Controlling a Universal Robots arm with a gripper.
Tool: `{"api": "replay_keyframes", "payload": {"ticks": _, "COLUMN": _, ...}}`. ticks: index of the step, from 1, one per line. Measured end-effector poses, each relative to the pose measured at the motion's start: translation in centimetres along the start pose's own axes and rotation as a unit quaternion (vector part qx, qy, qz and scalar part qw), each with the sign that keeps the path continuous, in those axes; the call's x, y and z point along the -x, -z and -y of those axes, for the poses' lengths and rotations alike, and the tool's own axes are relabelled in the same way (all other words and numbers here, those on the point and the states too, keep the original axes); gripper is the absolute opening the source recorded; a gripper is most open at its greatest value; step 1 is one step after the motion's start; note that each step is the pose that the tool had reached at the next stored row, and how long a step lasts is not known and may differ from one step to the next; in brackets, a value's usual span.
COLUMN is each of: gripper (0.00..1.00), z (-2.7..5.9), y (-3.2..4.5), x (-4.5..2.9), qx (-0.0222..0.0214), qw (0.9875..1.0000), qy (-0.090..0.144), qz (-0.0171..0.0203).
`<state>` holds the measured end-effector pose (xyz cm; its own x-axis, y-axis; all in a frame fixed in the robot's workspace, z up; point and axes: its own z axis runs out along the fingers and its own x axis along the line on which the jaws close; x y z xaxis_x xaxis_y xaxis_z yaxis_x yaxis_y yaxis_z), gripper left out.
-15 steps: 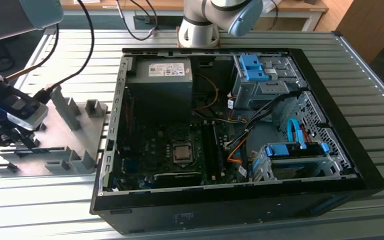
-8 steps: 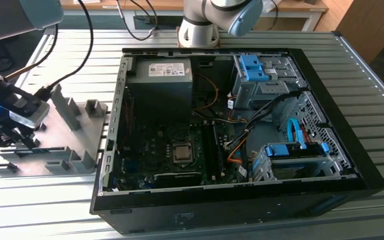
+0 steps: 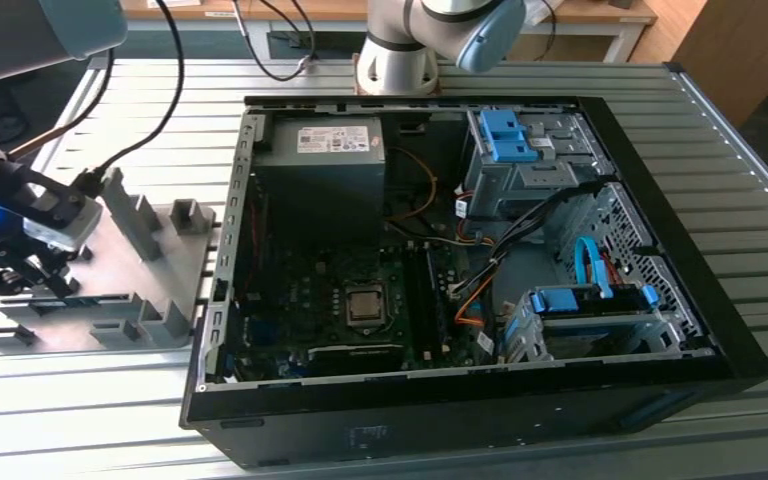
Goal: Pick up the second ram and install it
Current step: 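Pick up the second ram and move it above second insertion slot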
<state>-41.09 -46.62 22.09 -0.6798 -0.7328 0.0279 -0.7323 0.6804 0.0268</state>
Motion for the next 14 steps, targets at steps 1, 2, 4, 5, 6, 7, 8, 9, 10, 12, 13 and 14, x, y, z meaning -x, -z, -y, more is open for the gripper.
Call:
{"api": "replay_keyframes", "payload": {"ticks": 1, "gripper": 0.1, "z": 0.0, "y": 0.0, "x": 0.0, "qx": -0.0001, "qw": 1.0, "qy": 0.004, "qz": -0.0001}}
{"api": "replay_keyframes", "payload": {"ticks": 2, "gripper": 0.1, "z": 0.0, "y": 0.0, "x": 0.0, "qx": -0.0002, "qw": 1.0, "qy": 0.007, "qz": -0.0002}}
{"api": "replay_keyframes", "payload": {"ticks": 4, "gripper": 0.1, "z": 0.0, "y": 0.0, "x": 0.0, "qx": -0.0004, "qw": 0.9999, "qy": 0.015, "qz": -0.0005}}
{"api": "replay_keyframes", "payload": {"ticks": 5, "gripper": 0.1, "z": 0.0, "y": 0.0, "x": 0.0, "qx": -0.0005, "qw": 0.9998, "qy": 0.019, "qz": -0.0005}}
{"api": "replay_keyframes", "payload": {"ticks": 6, "gripper": 0.1, "z": 0.0, "y": 0.0, "x": 0.0, "qx": -0.0006, "qw": 0.9997, "qy": 0.023, "qz": -0.0006}}
{"api": "replay_keyframes", "payload": {"ticks": 7, "gripper": 0.1, "z": 0.0, "y": 0.0, "x": 0.0, "qx": -0.0008, "qw": 0.9996, "qy": 0.027, "qz": -0.0007}}
{"api": "replay_keyframes", "payload": {"ticks": 8, "gripper": 0.1, "z": 0.0, "y": 0.0, "x": 0.0, "qx": -0.0009, "qw": 0.9995, "qy": 0.031, "qz": -0.0008}}
{"api": "replay_keyframes", "payload": {"ticks": 9, "gripper": 0.1, "z": 0.0, "y": 0.0, "x": 0.0, "qx": -0.001, "qw": 0.9994, "qy": 0.034, "qz": -0.0009}}
{"api": "replay_keyframes", "payload": {"ticks": 10, "gripper": 0.1, "z": 0.0, "y": 0.0, "x": 0.0, "qx": -0.0011, "qw": 0.9993, "qy": 0.038, "qz": -0.001}}
{"api": "replay_keyframes", "payload": {"ticks": 12, "gripper": 0.1, "z": 0.0, "y": 0.0, "x": 0.0, "qx": -0.0013, "qw": 0.999, "qy": 0.045, "qz": -0.0012}}
{"api": "replay_keyframes", "payload": {"ticks": 13, "gripper": 0.1, "z": 0.0, "y": 0.0, "x": 0.0, "qx": -0.0014, "qw": 0.9988, "qy": 0.049, "qz": -0.0013}}
{"api": "replay_keyframes", "payload": {"ticks": 14, "gripper": 0.1, "z": 0.0, "y": 0.0, "x": 0.0, "qx": -0.0015, "qw": 0.9986, "qy": 0.052, "qz": -0.0014}}
